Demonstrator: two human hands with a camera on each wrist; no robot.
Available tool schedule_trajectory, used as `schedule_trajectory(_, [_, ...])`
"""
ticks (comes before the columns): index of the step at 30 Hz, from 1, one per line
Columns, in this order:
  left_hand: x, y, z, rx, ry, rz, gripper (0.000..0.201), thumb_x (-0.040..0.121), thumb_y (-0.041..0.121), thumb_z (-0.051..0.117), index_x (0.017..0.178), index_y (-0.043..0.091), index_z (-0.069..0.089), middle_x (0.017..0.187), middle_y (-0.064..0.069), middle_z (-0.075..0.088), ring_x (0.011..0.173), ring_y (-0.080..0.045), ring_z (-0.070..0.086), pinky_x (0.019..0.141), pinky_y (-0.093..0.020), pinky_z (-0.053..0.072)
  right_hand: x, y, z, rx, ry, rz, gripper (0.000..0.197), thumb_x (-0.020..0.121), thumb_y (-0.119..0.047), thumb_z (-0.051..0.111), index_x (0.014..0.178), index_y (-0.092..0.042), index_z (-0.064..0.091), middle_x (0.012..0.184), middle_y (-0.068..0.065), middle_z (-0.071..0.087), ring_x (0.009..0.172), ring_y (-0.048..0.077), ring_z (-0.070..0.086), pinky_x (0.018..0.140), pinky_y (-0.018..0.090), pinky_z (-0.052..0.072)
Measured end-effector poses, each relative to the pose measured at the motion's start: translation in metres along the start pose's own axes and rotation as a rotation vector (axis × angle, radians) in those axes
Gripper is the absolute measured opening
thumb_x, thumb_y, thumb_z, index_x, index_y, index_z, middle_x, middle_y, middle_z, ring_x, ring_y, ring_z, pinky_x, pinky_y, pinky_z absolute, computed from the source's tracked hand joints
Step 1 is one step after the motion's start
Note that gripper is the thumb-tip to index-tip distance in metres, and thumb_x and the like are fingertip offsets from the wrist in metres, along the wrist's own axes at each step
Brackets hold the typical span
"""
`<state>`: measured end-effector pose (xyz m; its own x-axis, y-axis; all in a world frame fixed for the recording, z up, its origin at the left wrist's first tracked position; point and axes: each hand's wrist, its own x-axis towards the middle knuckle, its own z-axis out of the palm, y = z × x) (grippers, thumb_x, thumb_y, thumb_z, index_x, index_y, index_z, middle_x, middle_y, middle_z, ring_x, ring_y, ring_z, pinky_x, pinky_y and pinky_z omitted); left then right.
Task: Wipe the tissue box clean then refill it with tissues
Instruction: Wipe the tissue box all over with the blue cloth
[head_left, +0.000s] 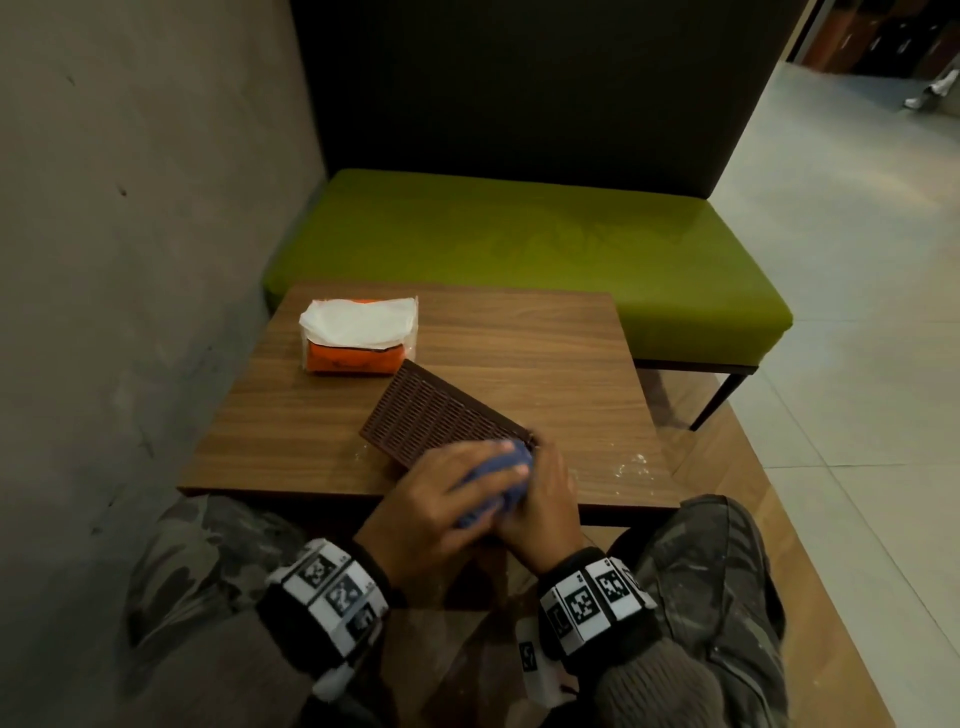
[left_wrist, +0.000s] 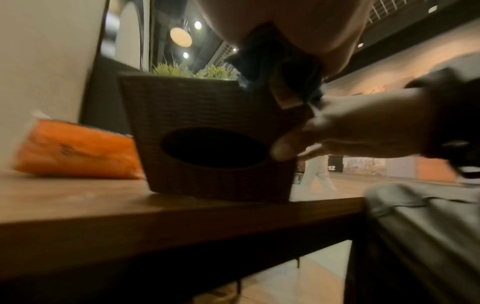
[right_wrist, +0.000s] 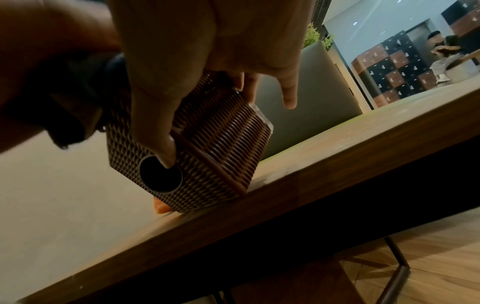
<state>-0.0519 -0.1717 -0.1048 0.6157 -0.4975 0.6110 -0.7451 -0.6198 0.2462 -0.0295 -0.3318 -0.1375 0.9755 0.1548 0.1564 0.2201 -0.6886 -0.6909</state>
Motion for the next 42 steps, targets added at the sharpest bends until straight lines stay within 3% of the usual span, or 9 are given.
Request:
schedule_trajectory(5, [0.015, -0.051, -0.021, -0.09, 0.35, -0.577, 0.04, 0.085, 0.023, 0.056, 0.125, 0.013, 0.057, 0.125, -0.007, 0.056, 0.116, -0.012, 0.05, 0.099, -0.03, 0.043, 0.003, -0.01, -0.005, -0.002, -0.006, 0.025, 0.108, 0.053, -0.03, 0.088, 0.14, -0.008, 0.029, 0.135, 0.005, 0.041, 0.128, 0.02, 0.038, 0.112, 0.038, 0.028])
schedule_trajectory(9, [0.036, -0.022, -0.012, -0.116, 0.184, -0.431, 0.039, 0.085, 0.025, 0.058, 0.124, 0.019, 0.057, 0.125, -0.003, 0.057, 0.117, -0.011, 0.048, 0.102, -0.014, 0.033, 0.005, -0.008, -0.001, 0.002, 0.026, 0.046, 0.11, 0.049, -0.029, 0.089, 0.139, -0.003, 0.031, 0.132, 0.01, 0.043, 0.124, 0.024, 0.041, 0.108, 0.037, 0.034])
schedule_trajectory(13, [0.046, -0.004, -0.001, -0.122, 0.019, -0.16, 0.042, 0.086, 0.017, 0.062, 0.127, 0.015, 0.056, 0.126, -0.006, 0.056, 0.115, -0.016, 0.049, 0.102, -0.024, 0.036, 0.004, -0.006, 0.0, 0.0, 0.03, 0.032, 0.108, 0.053, -0.031, 0.086, 0.141, -0.005, 0.03, 0.132, 0.009, 0.043, 0.122, 0.023, 0.042, 0.105, 0.039, 0.036])
schedule_trajectory(20, [0.054, -0.059, -0.017, 0.005, 0.311, -0.654, 0.038, 0.085, 0.012, 0.062, 0.123, 0.013, 0.058, 0.12, -0.007, 0.059, 0.113, -0.02, 0.052, 0.098, -0.031, 0.042, 0.004, -0.009, 0.001, -0.018, 0.046, -0.01, 0.108, 0.048, -0.032, 0.088, 0.137, -0.003, 0.034, 0.13, 0.009, 0.045, 0.122, 0.024, 0.043, 0.106, 0.04, 0.035])
schedule_trajectory(24, [0.045, -0.009, -0.006, -0.041, 0.091, -0.386, 0.04, 0.086, 0.017, 0.061, 0.125, 0.02, 0.056, 0.129, 0.0, 0.053, 0.12, -0.014, 0.045, 0.104, -0.03, 0.037, 0.003, -0.006, 0.006, -0.02, 0.074, -0.005, 0.1, 0.056, -0.042, 0.079, 0.137, 0.0, 0.037, 0.131, 0.012, 0.047, 0.122, 0.025, 0.045, 0.104, 0.038, 0.033])
schedule_trajectory(27, [0.025, 0.014, 0.003, -0.076, -0.048, -0.077, 0.041, 0.086, 0.018, 0.061, 0.127, 0.018, 0.056, 0.136, -0.003, 0.051, 0.128, -0.017, 0.043, 0.106, -0.032, 0.034, 0.002, -0.005, 0.01, -0.101, 0.053, -0.009, 0.073, 0.076, -0.054, 0.04, 0.134, -0.01, 0.043, 0.129, 0.009, 0.051, 0.121, 0.023, 0.05, 0.102, 0.034, 0.037])
schedule_trajectory(30, [0.011, -0.003, 0.0, -0.026, -0.037, -0.003, 0.041, 0.087, 0.016, 0.061, 0.128, 0.016, 0.056, 0.139, -0.006, 0.048, 0.13, -0.019, 0.043, 0.103, -0.037, 0.039, 0.002, -0.006, 0.006, -0.012, 0.045, -0.019, 0.078, 0.069, -0.051, 0.061, 0.134, -0.011, 0.043, 0.124, 0.001, 0.047, 0.116, 0.014, 0.045, 0.099, 0.03, 0.037])
schedule_trajectory(33, [0.001, -0.027, -0.009, -0.01, 0.072, -0.271, 0.046, 0.086, 0.02, 0.056, 0.132, 0.021, 0.05, 0.141, -0.003, 0.044, 0.131, -0.015, 0.04, 0.104, -0.037, 0.039, 0.002, -0.005, 0.001, 0.032, 0.058, 0.0, 0.104, 0.049, -0.035, 0.087, 0.135, -0.007, 0.036, 0.126, 0.003, 0.045, 0.118, 0.017, 0.042, 0.103, 0.037, 0.038])
schedule_trajectory(42, [-0.001, -0.064, -0.038, -0.226, 0.43, -0.927, 0.024, 0.086, 0.003, 0.059, 0.107, 0.011, 0.067, 0.131, -0.009, 0.053, 0.123, -0.02, 0.048, 0.1, -0.029, 0.04, 0.0, -0.011, -0.002, 0.049, 0.052, 0.008, 0.106, 0.048, -0.035, 0.089, 0.136, -0.009, 0.034, 0.128, 0.001, 0.043, 0.118, 0.011, 0.038, 0.105, 0.037, 0.036])
